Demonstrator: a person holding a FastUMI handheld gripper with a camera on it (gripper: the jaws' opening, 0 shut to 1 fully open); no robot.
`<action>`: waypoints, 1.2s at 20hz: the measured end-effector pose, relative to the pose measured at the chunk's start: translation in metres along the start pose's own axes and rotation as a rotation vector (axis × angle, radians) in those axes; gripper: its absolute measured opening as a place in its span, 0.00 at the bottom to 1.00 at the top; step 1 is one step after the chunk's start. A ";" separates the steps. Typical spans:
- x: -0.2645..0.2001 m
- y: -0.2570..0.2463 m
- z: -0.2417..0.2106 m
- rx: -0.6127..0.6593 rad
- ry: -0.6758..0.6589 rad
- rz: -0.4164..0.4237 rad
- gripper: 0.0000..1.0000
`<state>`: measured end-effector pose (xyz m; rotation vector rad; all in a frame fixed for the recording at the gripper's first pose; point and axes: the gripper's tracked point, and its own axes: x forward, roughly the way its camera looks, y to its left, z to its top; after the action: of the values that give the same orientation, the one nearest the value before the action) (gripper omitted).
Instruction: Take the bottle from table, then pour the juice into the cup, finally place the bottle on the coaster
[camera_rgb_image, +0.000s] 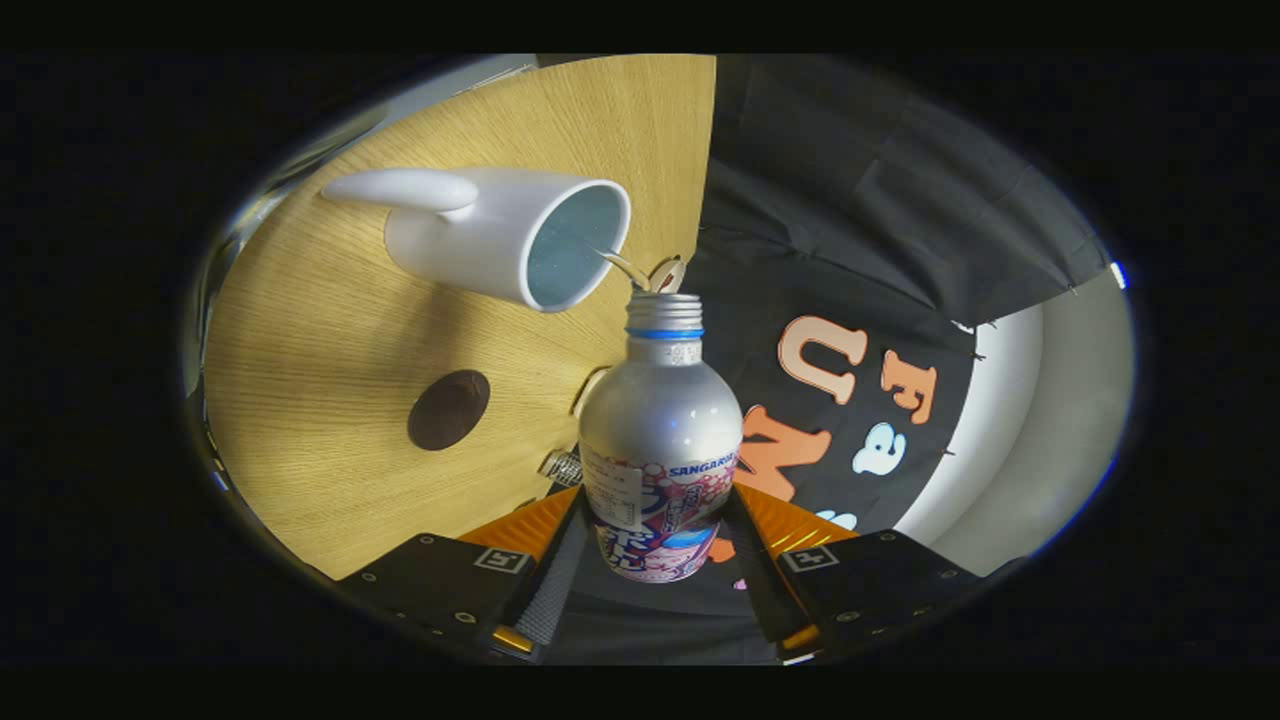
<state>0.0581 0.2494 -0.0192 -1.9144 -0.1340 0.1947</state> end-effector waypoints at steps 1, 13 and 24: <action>0.001 0.000 0.000 -0.001 0.000 0.004 0.76; -0.001 -0.008 0.010 -0.091 -0.014 0.015 0.76; 0.002 -0.008 0.009 -0.119 -0.014 0.034 0.76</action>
<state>0.0588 0.2605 -0.0148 -2.0347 -0.1243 0.2273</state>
